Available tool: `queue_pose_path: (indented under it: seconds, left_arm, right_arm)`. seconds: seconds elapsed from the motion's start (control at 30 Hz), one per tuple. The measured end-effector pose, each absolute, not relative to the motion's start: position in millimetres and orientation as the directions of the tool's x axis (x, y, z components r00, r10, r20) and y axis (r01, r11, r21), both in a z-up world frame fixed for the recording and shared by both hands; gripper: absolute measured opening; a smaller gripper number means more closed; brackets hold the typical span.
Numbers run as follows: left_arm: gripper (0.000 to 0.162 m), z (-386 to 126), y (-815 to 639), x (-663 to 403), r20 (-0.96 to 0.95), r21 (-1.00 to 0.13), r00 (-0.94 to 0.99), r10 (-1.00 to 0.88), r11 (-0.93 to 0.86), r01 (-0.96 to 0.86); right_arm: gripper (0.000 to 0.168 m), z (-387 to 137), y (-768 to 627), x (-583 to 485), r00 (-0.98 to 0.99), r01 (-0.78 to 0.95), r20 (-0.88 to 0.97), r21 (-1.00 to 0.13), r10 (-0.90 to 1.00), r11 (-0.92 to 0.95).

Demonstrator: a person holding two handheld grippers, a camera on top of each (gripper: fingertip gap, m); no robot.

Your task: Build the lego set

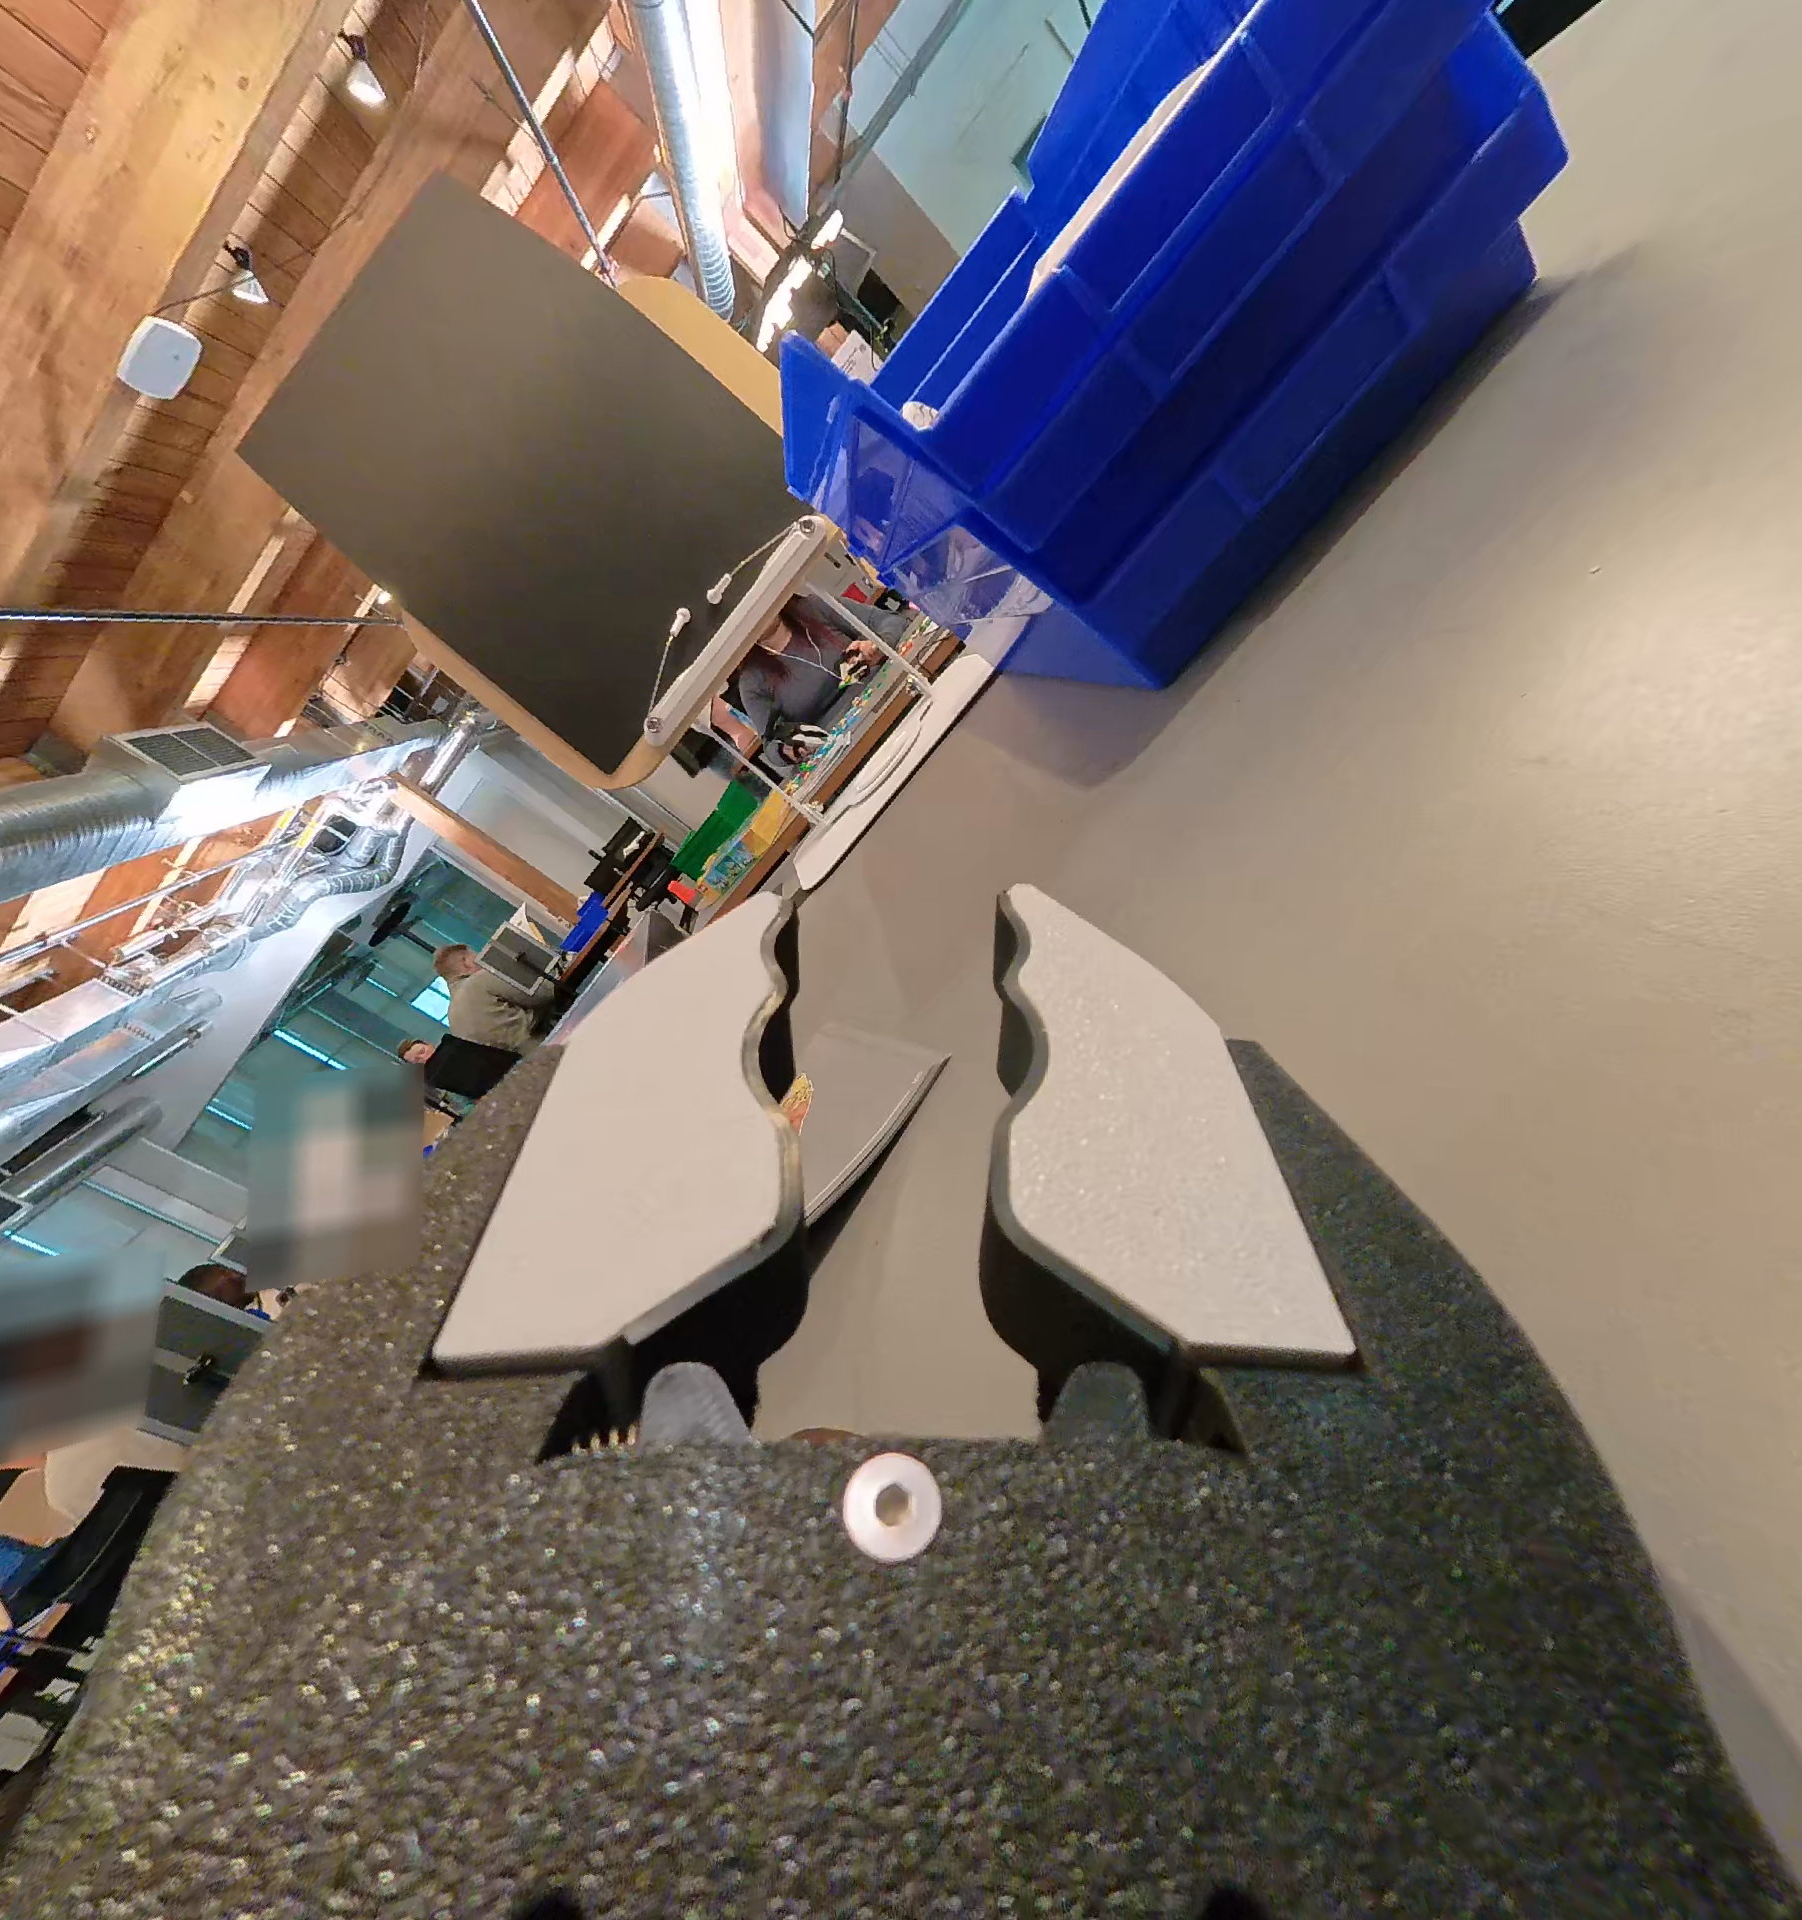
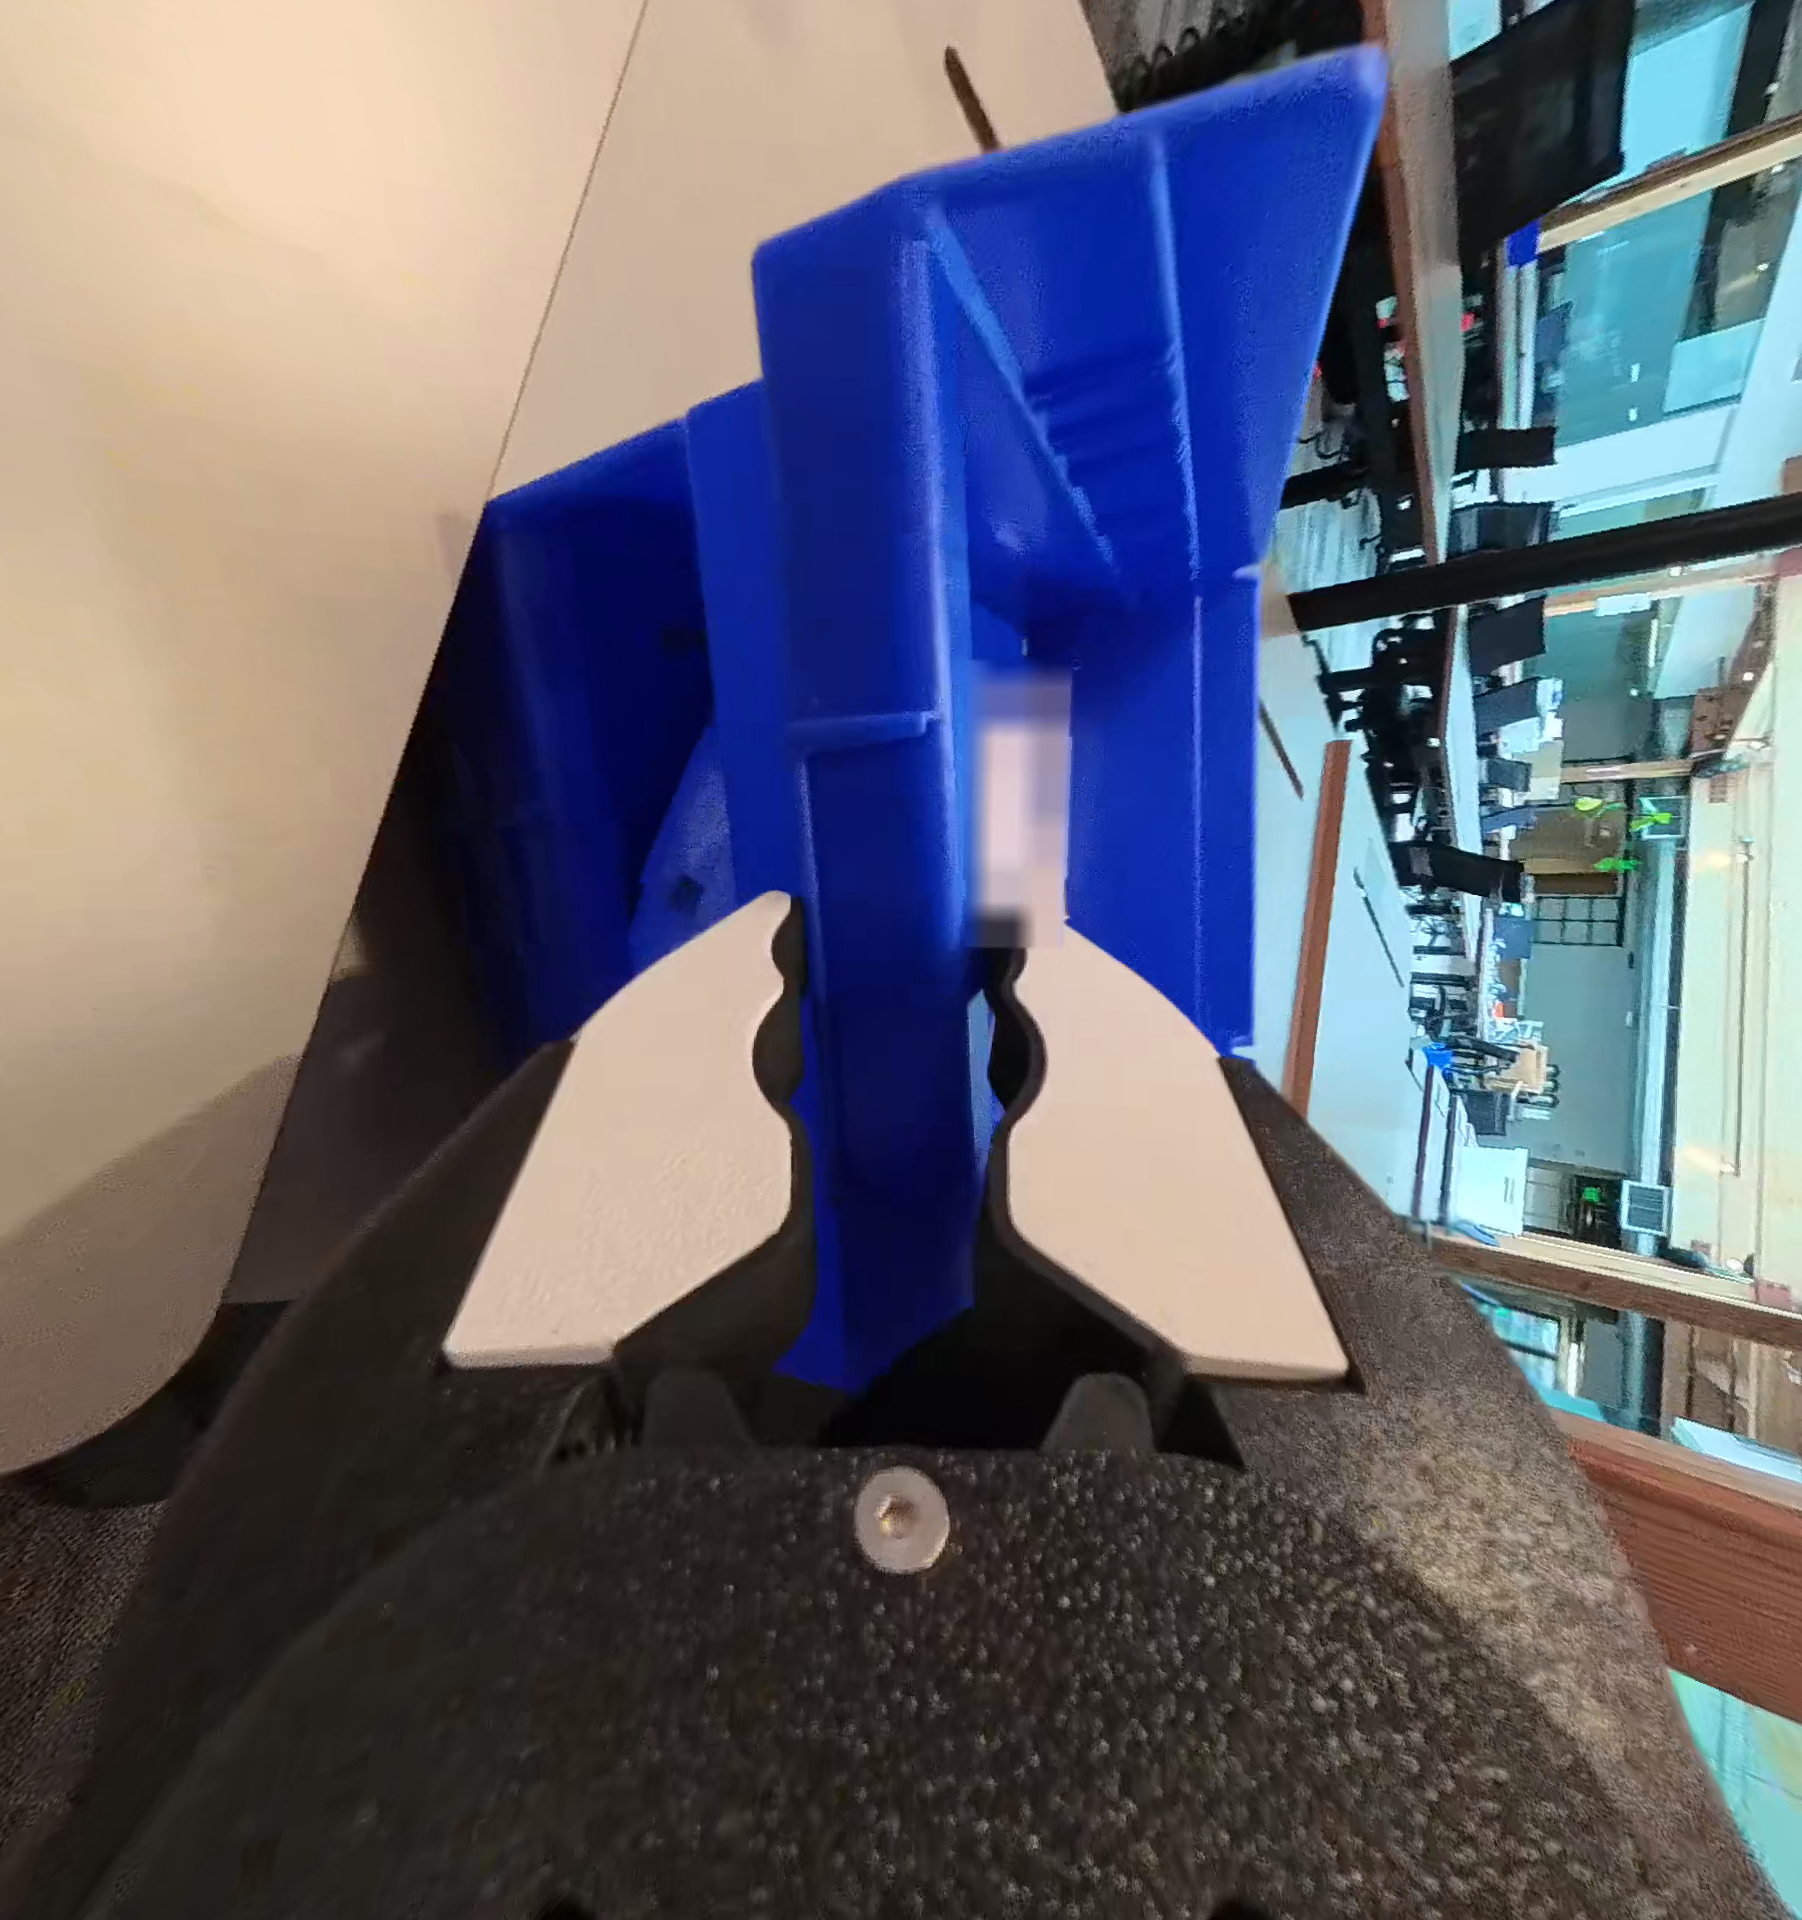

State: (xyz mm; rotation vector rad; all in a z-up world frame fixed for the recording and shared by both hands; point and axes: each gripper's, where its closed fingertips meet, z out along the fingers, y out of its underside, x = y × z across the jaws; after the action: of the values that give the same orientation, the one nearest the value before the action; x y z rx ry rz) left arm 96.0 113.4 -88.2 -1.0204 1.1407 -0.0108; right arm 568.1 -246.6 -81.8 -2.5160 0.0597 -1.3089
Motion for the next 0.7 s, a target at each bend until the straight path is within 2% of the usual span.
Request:
queue_pose_path:
  seconds: [0.2, 0.47, 0.7]
  left_arm:
    - [0.036, -88, 113, 96, -0.738, -0.673, 0.469, -0.485, 0.576, -0.464]
    - [0.035, -87, 112, 95, -0.736, -0.675, 0.471, -0.486, 0.579, -0.457]
    - [0.035, -86, 112, 95, -0.735, -0.676, 0.474, -0.486, 0.58, -0.454]
  right_arm:
    - [0.03, -52, -243, 569, 0.511, 0.095, 0.843, -0.249, -0.167, -0.964]
    - [0.028, -29, -247, 572, 0.437, 0.083, 0.876, -0.266, -0.204, -0.96]
    - [0.028, -52, -252, 554, 0.334, 0.109, 0.927, -0.215, -0.168, -0.97]
